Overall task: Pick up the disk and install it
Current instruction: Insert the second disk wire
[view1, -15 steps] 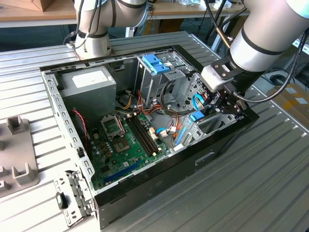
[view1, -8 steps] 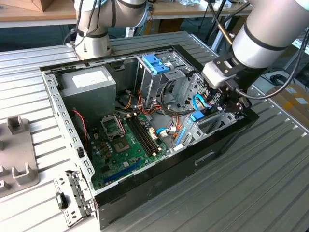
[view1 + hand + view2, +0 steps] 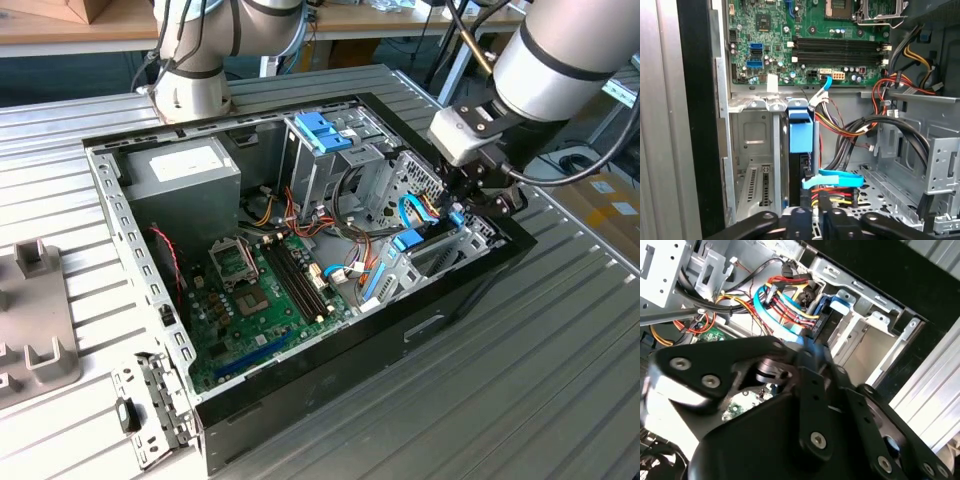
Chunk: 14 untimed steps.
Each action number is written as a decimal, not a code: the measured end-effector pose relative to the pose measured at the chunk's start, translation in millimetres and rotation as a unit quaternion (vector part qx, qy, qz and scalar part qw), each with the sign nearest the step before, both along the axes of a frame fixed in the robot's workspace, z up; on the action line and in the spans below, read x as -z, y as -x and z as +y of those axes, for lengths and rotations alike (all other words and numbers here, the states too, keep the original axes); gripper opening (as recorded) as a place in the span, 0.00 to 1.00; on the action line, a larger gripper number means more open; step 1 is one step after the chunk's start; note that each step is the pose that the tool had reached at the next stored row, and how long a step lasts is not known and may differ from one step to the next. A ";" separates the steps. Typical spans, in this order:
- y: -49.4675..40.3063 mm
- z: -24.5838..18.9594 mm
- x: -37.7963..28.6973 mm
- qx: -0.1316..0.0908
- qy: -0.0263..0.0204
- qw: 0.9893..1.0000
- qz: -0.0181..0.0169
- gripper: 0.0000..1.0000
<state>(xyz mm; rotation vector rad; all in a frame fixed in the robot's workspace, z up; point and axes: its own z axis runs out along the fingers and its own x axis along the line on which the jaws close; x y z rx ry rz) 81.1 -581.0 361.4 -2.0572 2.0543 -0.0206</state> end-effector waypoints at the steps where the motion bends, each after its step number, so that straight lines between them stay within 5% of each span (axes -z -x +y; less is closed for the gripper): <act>1: -2.4 0.0 0.0 0.000 0.000 1.000 0.001 0.15; 4: -8.2 -0.1 0.2 0.000 0.000 1.000 0.003 0.10; 6: -11.7 -0.4 0.5 0.000 0.001 1.000 0.011 0.10; 8: -16.2 -0.8 0.9 0.000 0.002 0.999 0.040 0.10; 13: -25.9 -0.9 2.1 0.000 0.003 0.997 0.079 0.10; 14: -27.3 -0.9 2.2 0.000 0.003 0.997 0.079 0.10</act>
